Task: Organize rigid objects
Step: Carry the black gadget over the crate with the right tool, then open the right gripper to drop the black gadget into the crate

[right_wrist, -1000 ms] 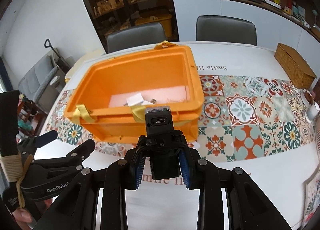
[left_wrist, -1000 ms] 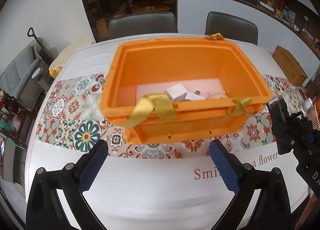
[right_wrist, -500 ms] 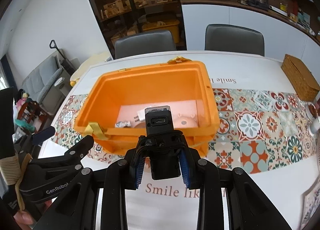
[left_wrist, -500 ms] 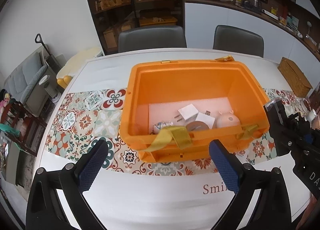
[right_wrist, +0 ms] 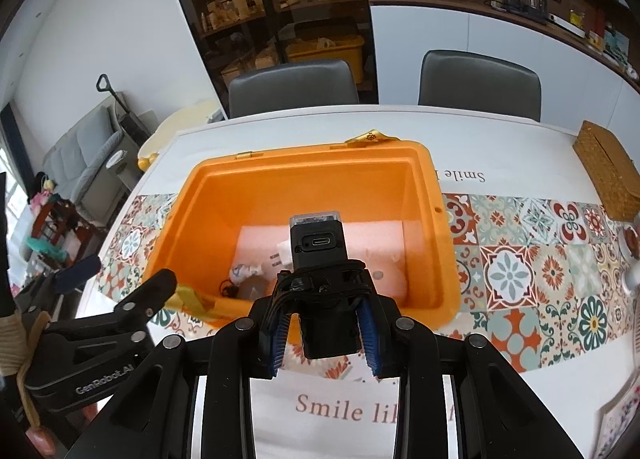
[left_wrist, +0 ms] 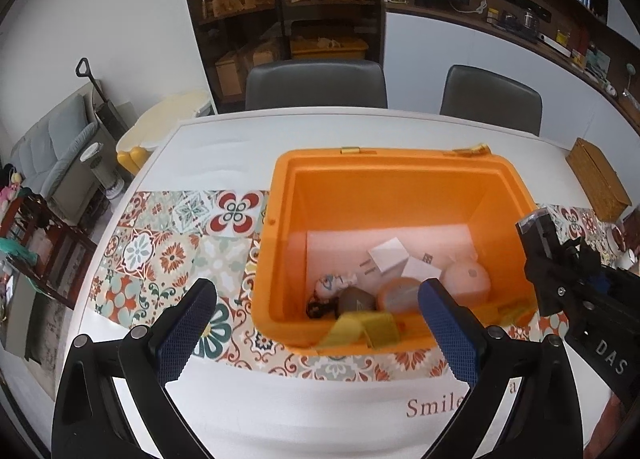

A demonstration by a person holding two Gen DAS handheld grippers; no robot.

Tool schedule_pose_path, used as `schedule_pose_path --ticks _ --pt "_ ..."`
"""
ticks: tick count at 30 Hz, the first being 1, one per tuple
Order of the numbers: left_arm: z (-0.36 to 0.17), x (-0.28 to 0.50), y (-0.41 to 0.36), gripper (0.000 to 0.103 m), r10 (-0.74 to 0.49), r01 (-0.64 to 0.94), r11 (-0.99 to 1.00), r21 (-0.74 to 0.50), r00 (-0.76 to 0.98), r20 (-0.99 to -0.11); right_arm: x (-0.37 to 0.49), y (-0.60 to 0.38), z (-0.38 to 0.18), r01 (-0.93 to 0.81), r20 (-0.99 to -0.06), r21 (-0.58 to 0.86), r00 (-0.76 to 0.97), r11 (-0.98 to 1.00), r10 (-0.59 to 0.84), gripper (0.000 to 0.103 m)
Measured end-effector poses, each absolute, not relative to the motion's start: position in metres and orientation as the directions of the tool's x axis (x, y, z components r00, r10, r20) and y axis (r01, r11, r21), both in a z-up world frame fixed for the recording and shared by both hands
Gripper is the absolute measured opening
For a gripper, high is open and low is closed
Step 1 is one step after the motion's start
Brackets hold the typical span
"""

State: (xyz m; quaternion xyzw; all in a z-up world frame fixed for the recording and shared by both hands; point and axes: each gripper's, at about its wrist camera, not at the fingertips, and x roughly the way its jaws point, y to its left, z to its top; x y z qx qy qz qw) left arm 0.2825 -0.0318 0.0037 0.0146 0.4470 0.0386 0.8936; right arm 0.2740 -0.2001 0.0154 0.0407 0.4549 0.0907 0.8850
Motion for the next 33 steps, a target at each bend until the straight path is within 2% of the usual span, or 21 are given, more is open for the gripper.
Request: schedule_pose_path --ticks 15,27,33 --pt "-0.016 0.327 -0.025 0.103 0.125 -0.091 0.992 0.089 0.551 -0.825 0.337 -0.192 -0.016 -0.101 -0.859 0.145 0.481 0.984 0.176 0.031" --pt "-0.024 0.334 -0.021 0.103 0.148 -0.101 0.989 0.110 0.536 -0.831 0.361 -0.185 -0.057 -0.084 -0.908 0.162 0.378 0.983 0.181 0.032" --pt "-0.027 0.331 -0.018 0.103 0.148 -0.103 0.989 0.110 0.532 -0.834 0.359 -0.183 -0.058 -0.081 -0.913 0.138 0.376 0.987 0.158 0.041"
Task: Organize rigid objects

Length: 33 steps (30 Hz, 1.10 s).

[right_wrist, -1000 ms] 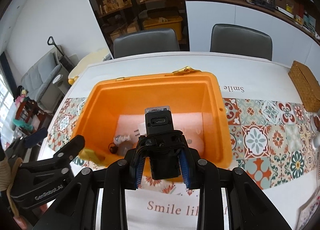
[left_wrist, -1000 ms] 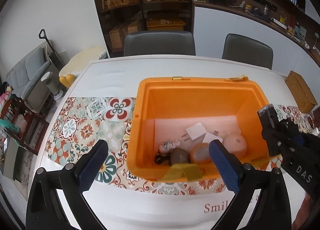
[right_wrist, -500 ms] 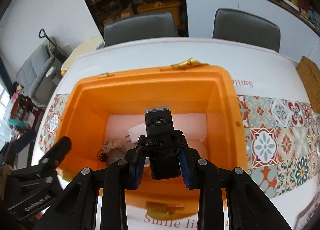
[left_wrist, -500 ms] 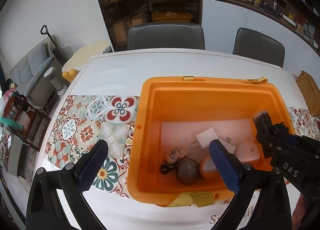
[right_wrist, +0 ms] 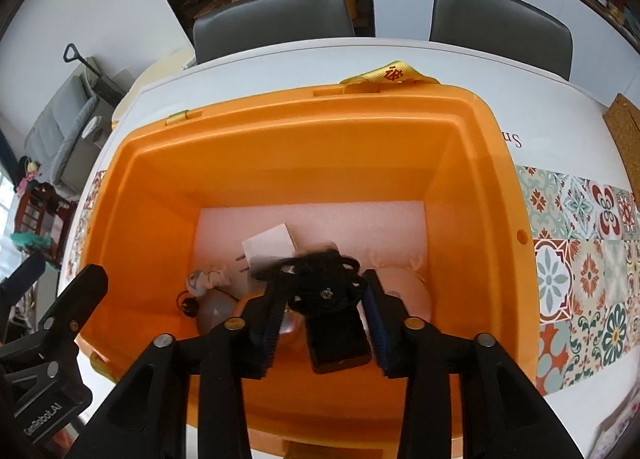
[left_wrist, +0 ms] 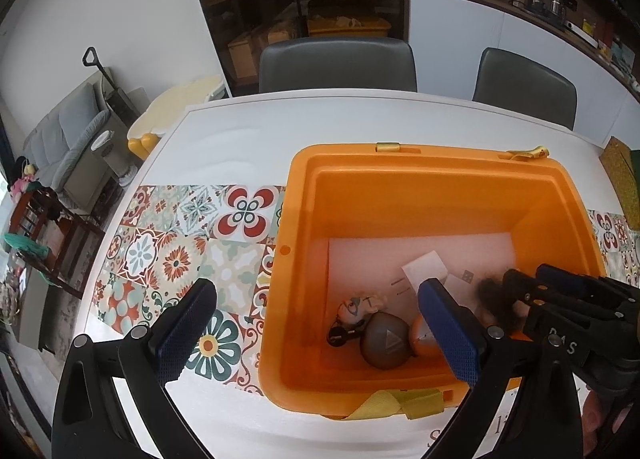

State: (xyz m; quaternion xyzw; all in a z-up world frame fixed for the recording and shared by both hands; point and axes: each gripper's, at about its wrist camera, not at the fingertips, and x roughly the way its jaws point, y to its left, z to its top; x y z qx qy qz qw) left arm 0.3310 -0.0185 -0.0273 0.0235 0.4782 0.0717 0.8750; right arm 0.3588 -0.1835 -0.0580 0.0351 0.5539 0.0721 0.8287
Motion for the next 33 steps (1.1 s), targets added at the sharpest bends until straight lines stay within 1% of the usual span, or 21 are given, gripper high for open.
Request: schedule_pose_path --ticks 4,7,10,11,13,16,20,25,33 --pt "-0.026 0.327 -0.018 0.103 0.142 -0.101 0.989 0.104 0.532 -0.835 0.353 -0.186 -0.050 -0.075 -0.905 0.127 0.400 0.989 0.146 0.047" --pt "-0.022 0.322 -0.017 0.103 0.137 -0.102 0.990 0.097 0.537 -0.833 0.345 -0.189 -0.041 -0.063 -0.897 0.114 0.422 0.992 0.130 0.058" --pt "-0.017 0.315 -0.018 0.103 0.126 -0.099 0.991 0.086 0.545 -0.829 0.335 -0.190 -0.029 -0.061 -0.884 0.108 0.450 0.992 0.125 0.062" --pt "-0.015 0.313 -0.018 0.103 0.124 -0.099 0.992 0.083 0.547 -0.828 0.329 -0.191 -0.025 -0.059 -0.883 0.104 0.454 0.993 0.119 0.066" --pt "-0.010 0.307 -0.018 0.103 0.117 -0.100 0.992 0.074 0.557 -0.822 0.320 -0.192 -0.016 -0.056 -0.873 0.098 0.474 0.994 0.112 0.072" --pt "-0.004 0.297 -0.019 0.103 0.110 -0.094 0.993 0.068 0.569 -0.815 0.310 -0.195 -0.005 -0.047 -0.864 0.071 0.496 0.996 0.085 0.077" --pt "0.003 0.283 -0.022 0.103 0.094 -0.073 0.995 0.064 0.580 -0.809 0.293 -0.202 0.008 -0.020 -0.853 0.066 0.518 0.998 0.067 0.082" --pt "0.012 0.265 -0.027 0.103 0.078 -0.048 0.997 0.061 0.593 -0.802 0.269 -0.209 0.020 -0.006 -0.838 0.071 0.543 0.997 0.063 0.085" --pt "0.019 0.236 -0.033 0.103 0.063 -0.026 0.998 0.060 0.596 -0.800 0.232 -0.217 0.026 0.015 -0.835 0.061 0.549 0.998 0.043 0.086"
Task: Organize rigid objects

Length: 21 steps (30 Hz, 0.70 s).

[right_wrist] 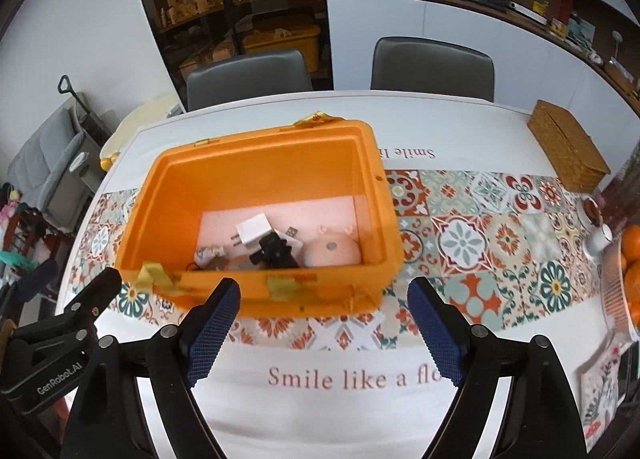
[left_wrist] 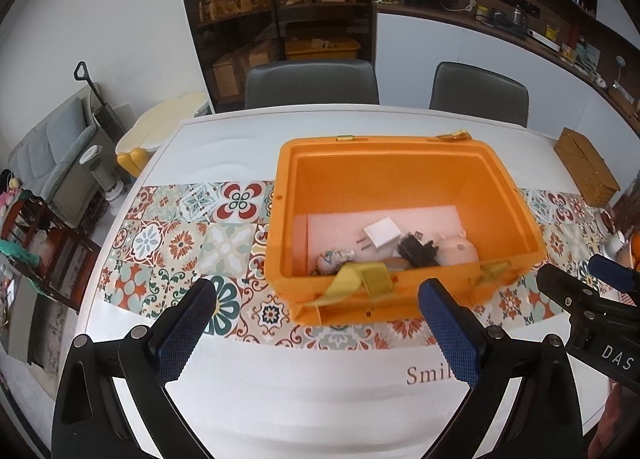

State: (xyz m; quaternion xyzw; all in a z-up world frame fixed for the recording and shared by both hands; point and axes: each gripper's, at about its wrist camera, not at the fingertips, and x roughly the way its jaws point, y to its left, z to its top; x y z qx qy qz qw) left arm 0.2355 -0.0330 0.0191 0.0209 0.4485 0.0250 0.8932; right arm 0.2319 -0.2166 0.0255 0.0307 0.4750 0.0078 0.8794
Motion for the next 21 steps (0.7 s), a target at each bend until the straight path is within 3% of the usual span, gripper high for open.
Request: schedule_pose_path --ticks 21 --pt "0.029 0.186 -0.035 0.103 0.056 -0.008 0.998 0.065 0.618 -0.784 0.173 -0.226 0.033 0.058 -0.826 0.063 0.564 0.996 0.020 0.086"
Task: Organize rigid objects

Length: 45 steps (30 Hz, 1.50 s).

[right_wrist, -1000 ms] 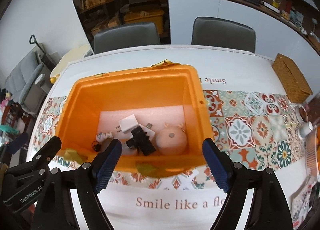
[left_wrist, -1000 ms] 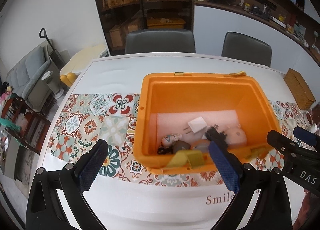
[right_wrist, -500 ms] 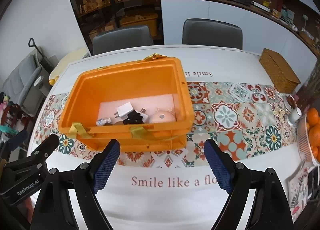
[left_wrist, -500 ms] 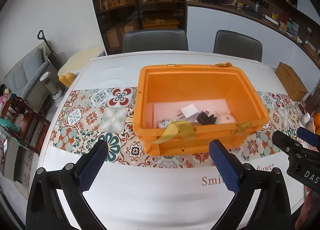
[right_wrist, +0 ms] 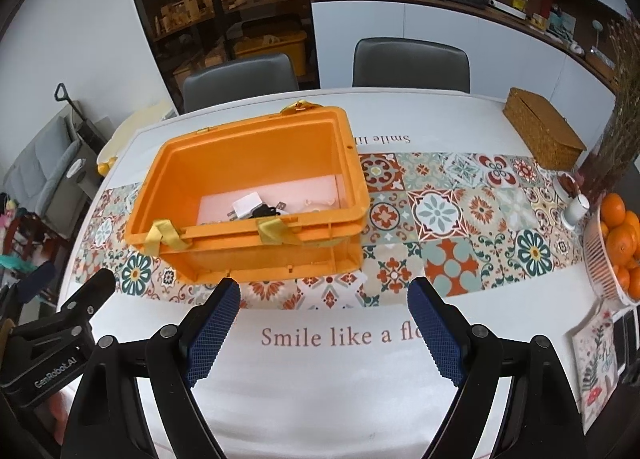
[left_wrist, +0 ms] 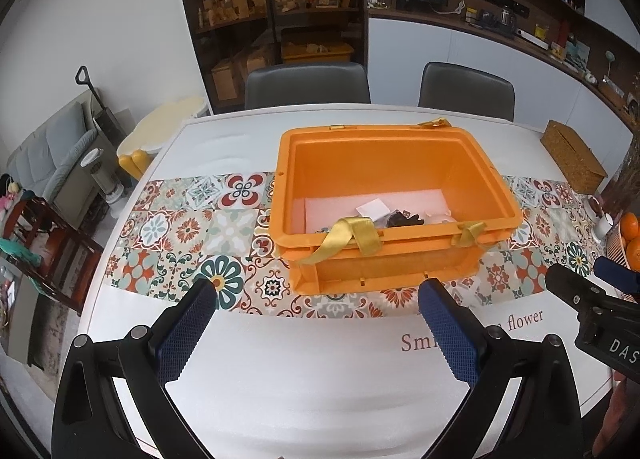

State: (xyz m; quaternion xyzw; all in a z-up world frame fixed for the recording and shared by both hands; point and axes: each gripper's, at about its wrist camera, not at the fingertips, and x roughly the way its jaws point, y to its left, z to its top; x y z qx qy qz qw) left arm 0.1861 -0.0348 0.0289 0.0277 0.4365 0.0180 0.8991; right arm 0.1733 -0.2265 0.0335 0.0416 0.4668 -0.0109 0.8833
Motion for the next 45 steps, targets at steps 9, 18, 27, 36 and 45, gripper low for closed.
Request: schedule_pose_path --ticks 9,18,27,36,45 --pt "0.0285 0.1785 -0.0387 0.103 0.065 -0.009 0.997 0.076 0.618 -0.784 0.1659 -0.2273 0.0329 0.067 -0.826 0.042 0.563 0.997 -0.003 0.086" --pt "0.0288 0.1773 -0.0382 0.103 0.066 -0.020 0.997 0.068 0.618 -0.783 0.1652 -0.2293 0.0321 0.075 -0.828 0.044 0.560 0.996 -0.006 0.086" --pt "0.0290 0.1770 -0.0392 0.103 0.070 -0.021 0.997 0.072 0.618 -0.783 0.1659 -0.2290 0.0311 0.065 -0.831 0.044 0.557 0.997 0.000 0.086" --pt "0.0288 0.1757 -0.0395 0.103 0.069 -0.020 0.997 0.072 0.616 -0.785 0.1671 -0.2277 0.0303 0.063 -0.833 0.047 0.553 0.997 0.005 0.086" --pt "0.0285 0.1764 -0.0391 0.103 0.053 -0.006 0.998 0.062 0.610 -0.791 0.1672 -0.2280 0.0297 0.064 -0.835 0.050 0.550 0.997 0.006 0.086"
